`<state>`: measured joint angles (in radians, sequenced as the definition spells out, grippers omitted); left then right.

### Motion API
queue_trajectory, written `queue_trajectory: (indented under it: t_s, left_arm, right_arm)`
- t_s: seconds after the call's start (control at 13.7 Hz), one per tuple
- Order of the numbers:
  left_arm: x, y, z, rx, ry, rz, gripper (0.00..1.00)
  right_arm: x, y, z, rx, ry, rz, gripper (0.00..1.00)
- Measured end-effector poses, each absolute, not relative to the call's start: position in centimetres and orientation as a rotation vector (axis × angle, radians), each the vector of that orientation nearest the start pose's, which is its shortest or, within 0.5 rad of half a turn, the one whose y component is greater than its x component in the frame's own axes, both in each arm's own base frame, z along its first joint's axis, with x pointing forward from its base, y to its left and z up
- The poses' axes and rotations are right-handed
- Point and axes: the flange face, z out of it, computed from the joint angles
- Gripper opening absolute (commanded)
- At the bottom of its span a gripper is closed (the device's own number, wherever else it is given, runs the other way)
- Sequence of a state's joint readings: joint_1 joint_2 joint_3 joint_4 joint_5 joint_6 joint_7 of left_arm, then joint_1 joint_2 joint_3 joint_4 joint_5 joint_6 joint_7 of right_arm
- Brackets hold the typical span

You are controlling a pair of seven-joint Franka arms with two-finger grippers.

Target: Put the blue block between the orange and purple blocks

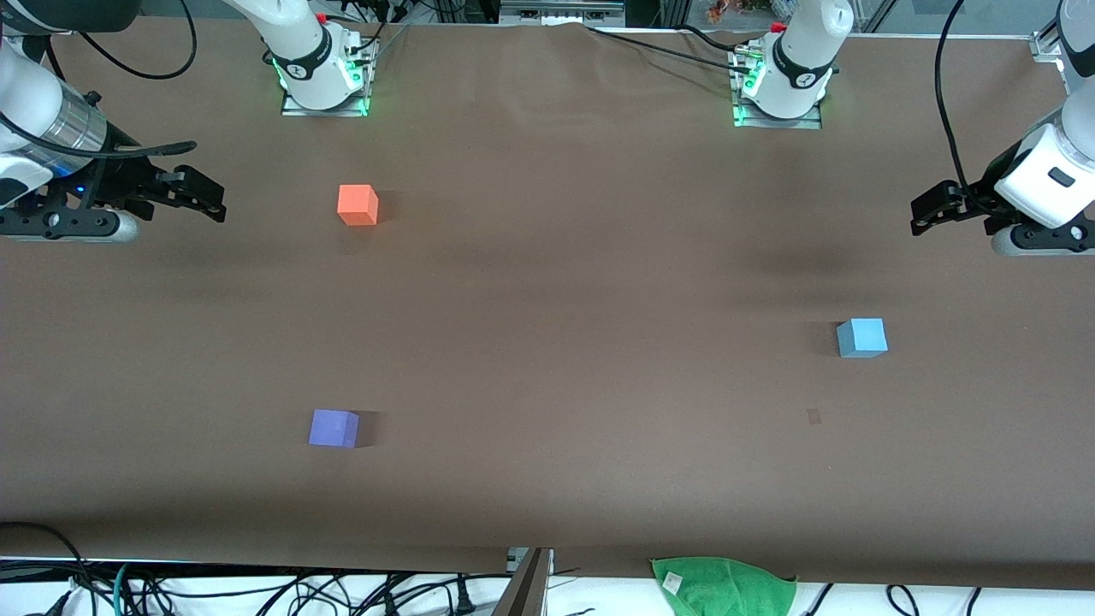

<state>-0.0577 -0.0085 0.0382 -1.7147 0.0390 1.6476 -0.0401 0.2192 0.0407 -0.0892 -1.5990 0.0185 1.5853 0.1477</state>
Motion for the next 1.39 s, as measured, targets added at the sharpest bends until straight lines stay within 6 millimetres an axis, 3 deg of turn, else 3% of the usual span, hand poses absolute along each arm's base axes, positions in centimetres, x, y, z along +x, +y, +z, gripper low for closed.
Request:
queue_trajectory:
  t_s: [0.66,1.39]
  left_arm:
    - [55.0,-2.2,57.7,-3.1,0.027,0.113,1.0]
    - [54.9,-2.3,57.7,-3.099,0.028,0.125,1.0]
  right_arm:
    - [56.1,7.6,59.0,-3.133,0.031,0.088,1.0]
    - [56.1,7.5,59.0,-3.133,0.032,0.087,0.99]
